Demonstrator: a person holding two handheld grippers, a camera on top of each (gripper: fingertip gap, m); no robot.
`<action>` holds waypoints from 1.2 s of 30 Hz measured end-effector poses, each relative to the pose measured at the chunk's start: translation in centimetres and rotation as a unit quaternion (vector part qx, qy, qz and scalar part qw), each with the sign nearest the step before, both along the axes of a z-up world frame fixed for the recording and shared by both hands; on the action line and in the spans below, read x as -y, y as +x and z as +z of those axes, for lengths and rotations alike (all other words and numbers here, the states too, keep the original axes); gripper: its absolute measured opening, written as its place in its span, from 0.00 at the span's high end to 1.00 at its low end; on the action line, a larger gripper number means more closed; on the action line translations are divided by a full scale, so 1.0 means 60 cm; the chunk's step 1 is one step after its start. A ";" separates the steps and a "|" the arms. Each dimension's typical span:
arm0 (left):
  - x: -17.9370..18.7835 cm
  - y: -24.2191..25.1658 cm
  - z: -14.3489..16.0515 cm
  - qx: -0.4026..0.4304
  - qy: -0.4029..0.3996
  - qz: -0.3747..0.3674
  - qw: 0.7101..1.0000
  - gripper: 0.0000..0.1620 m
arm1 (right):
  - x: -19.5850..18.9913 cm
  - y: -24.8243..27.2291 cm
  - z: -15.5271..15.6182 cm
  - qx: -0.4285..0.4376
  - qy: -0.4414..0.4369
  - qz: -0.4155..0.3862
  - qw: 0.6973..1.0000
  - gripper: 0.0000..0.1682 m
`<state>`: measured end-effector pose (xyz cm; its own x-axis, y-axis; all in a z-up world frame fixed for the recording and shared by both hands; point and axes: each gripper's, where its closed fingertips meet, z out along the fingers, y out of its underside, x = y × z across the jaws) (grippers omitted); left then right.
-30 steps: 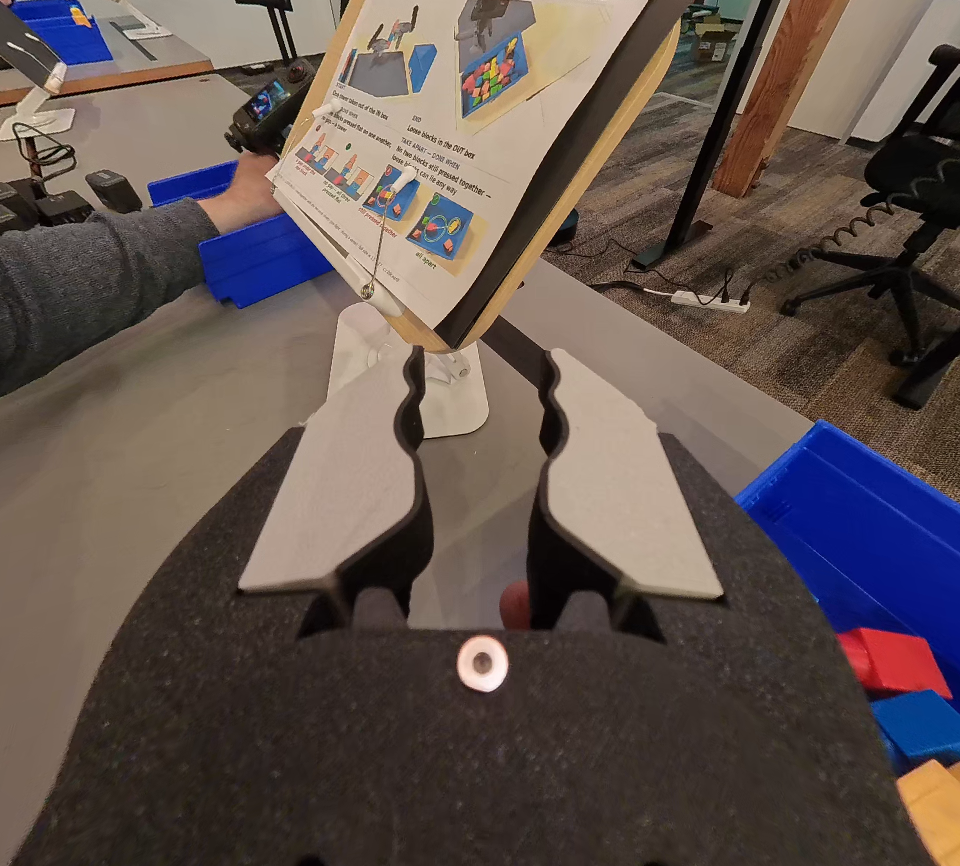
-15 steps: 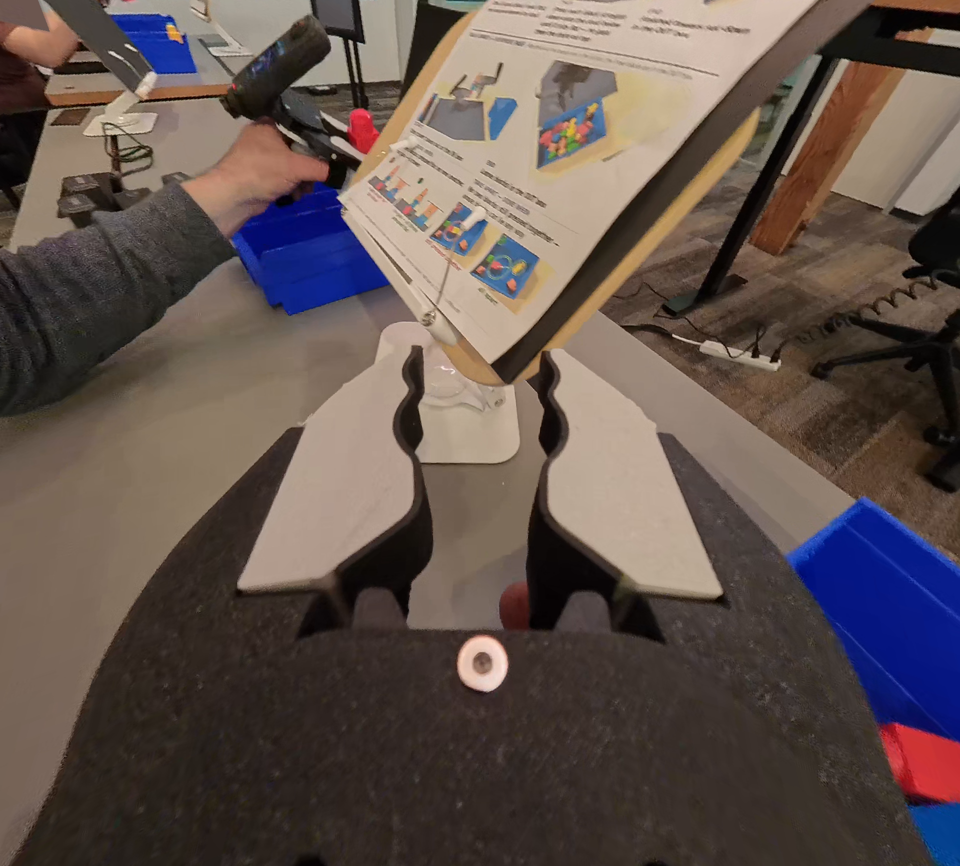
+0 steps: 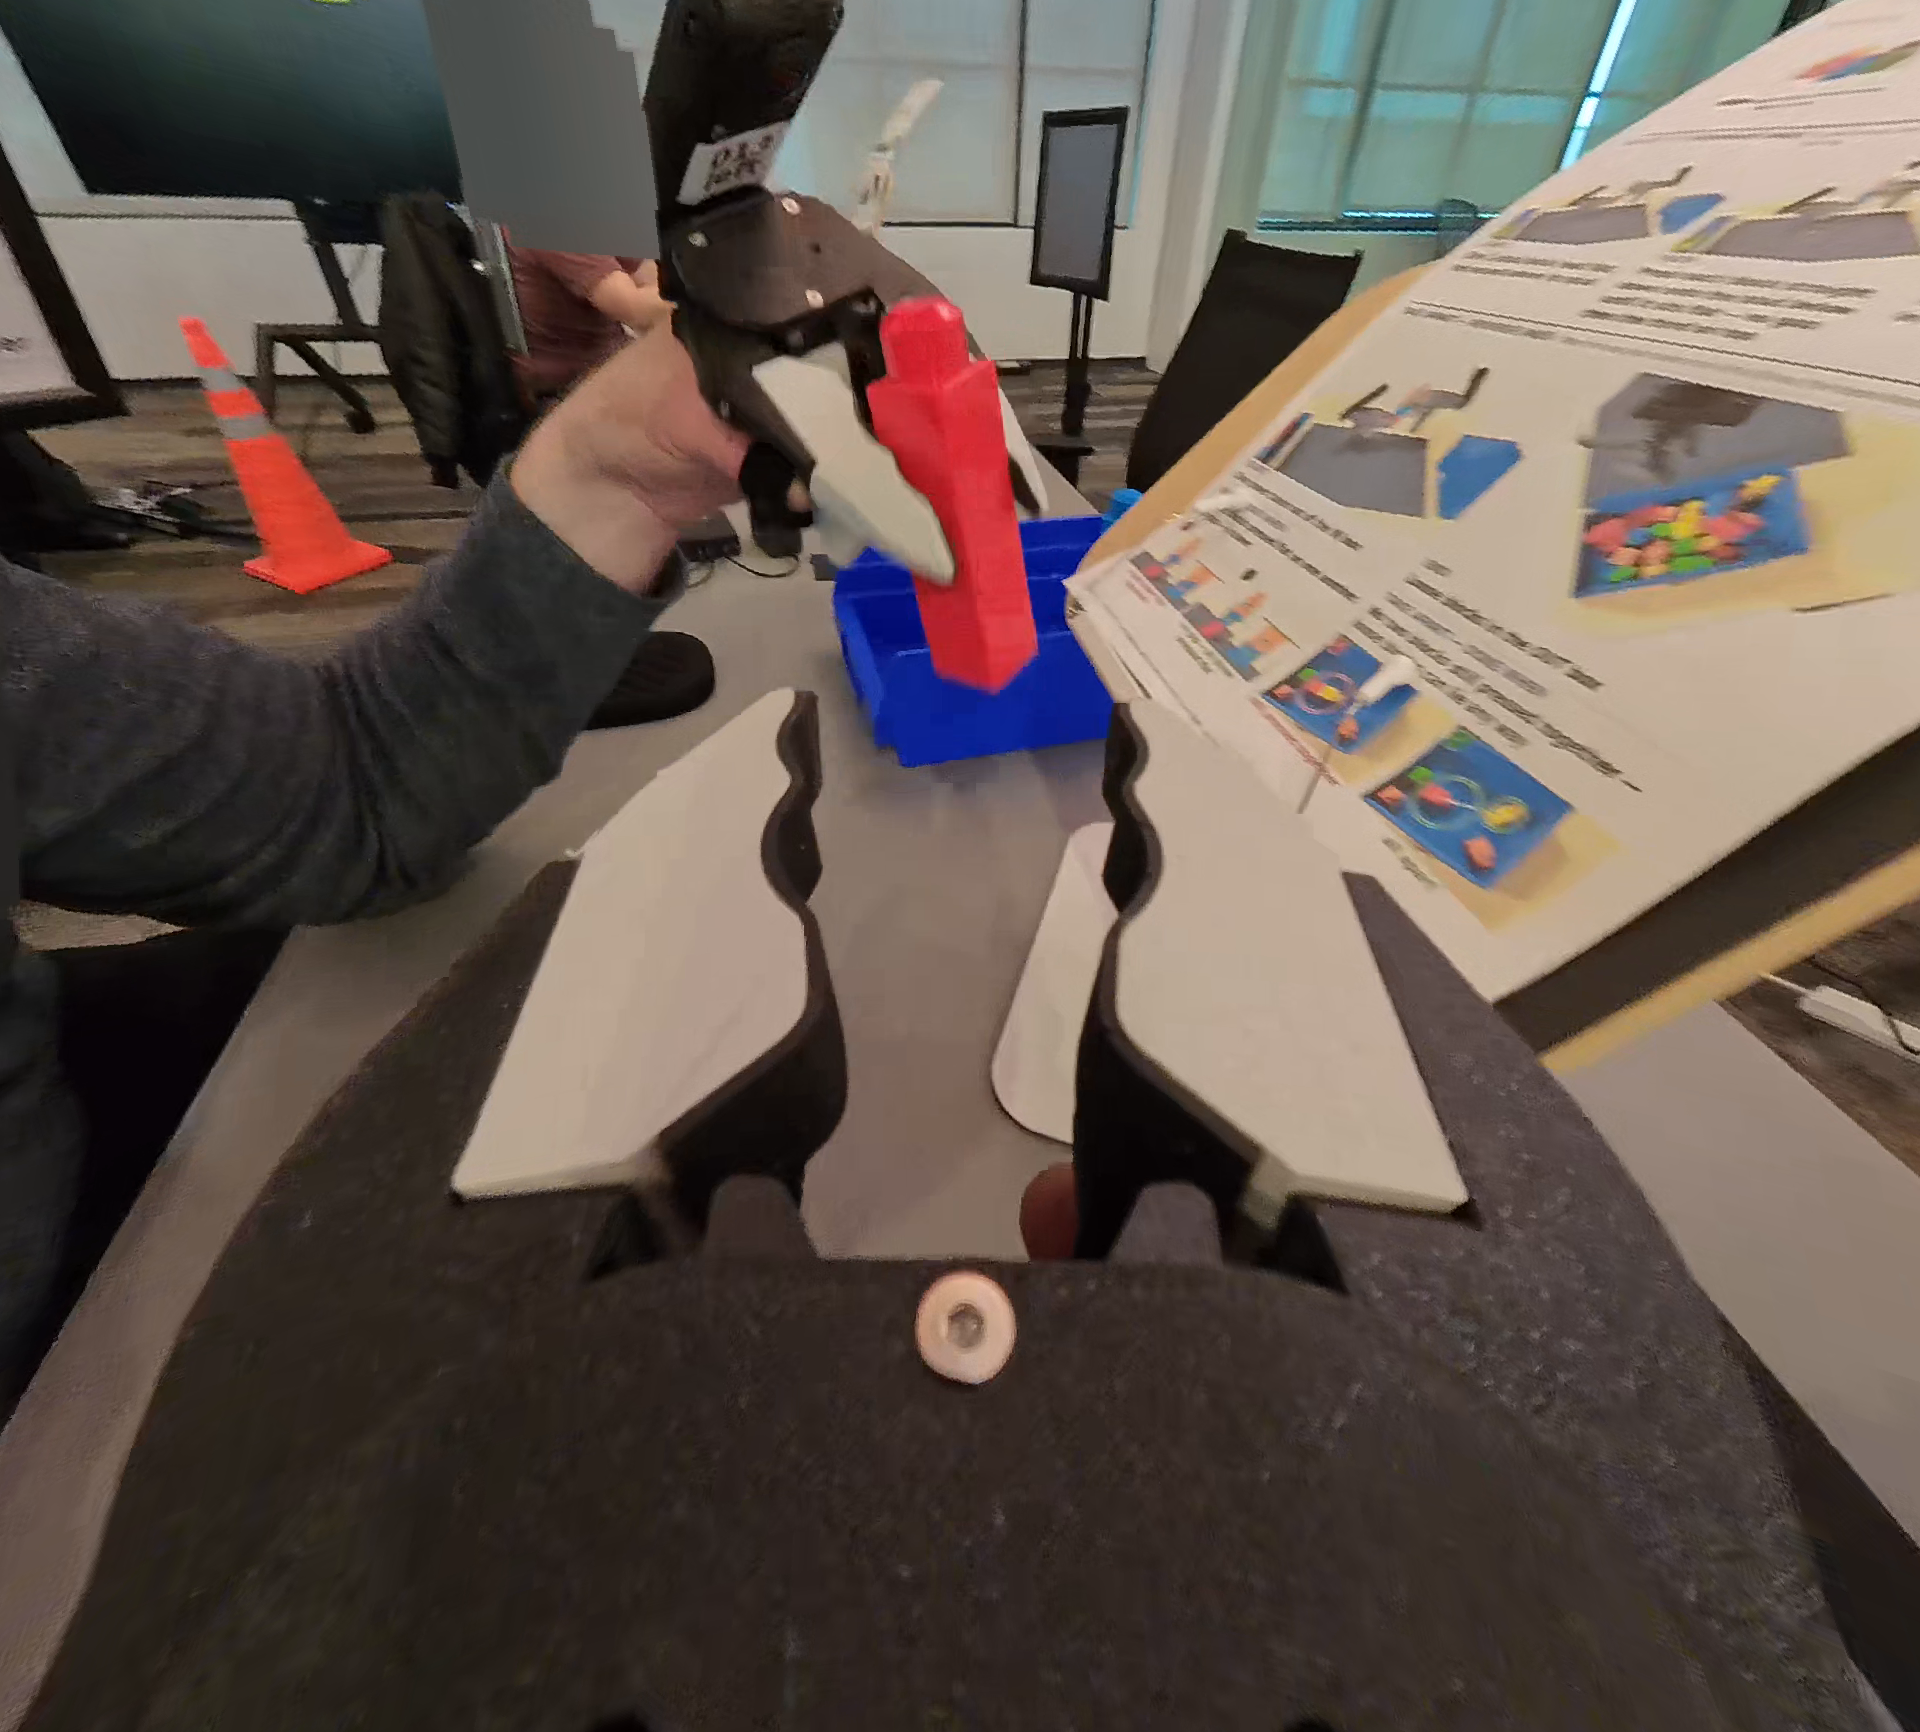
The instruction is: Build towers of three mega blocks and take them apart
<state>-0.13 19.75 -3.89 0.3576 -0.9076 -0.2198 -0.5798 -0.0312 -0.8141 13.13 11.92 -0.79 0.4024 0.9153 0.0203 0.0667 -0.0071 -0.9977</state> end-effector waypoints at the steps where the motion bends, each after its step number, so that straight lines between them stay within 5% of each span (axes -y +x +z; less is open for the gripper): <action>1: 0.025 0.033 -0.008 -0.007 -0.008 -0.042 0.999 0.74 | 0.004 -0.008 0.000 -0.004 0.002 0.010 1.000 0.69; 9: 0.150 0.192 -0.054 -0.033 -0.060 -0.230 0.971 0.74 | 0.026 -0.049 -0.017 0.001 0.009 0.070 0.998 0.67; 22: 0.168 0.223 -0.058 -0.022 -0.057 -0.257 0.964 0.74 | 0.029 -0.060 -0.034 0.012 -0.002 0.087 0.996 0.78; 24: 0.161 0.221 -0.054 -0.012 -0.055 -0.251 0.966 0.62 | 0.024 -0.048 -0.015 -0.026 -0.006 0.080 0.996 0.78; 29: 0.151 0.228 -0.067 0.008 -0.076 -0.252 0.965 0.59 | 0.015 -0.009 0.021 -0.094 -0.003 0.064 0.993 0.78; 33: 0.151 0.247 -0.051 0.062 -0.090 -0.266 0.958 0.60 | 0.014 -0.002 0.025 -0.105 -0.005 0.064 0.992 0.78; 36: 0.155 0.254 -0.052 0.077 -0.093 -0.278 0.953 0.73 | 0.013 -0.002 0.028 -0.108 0.002 0.057 0.992 0.78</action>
<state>15.10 10.46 -6.99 -0.1750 -0.9843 -0.0211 -0.4235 0.0946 -0.9009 13.01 11.16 0.90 0.2912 0.9552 -0.0518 -0.1494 -0.0080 -0.9887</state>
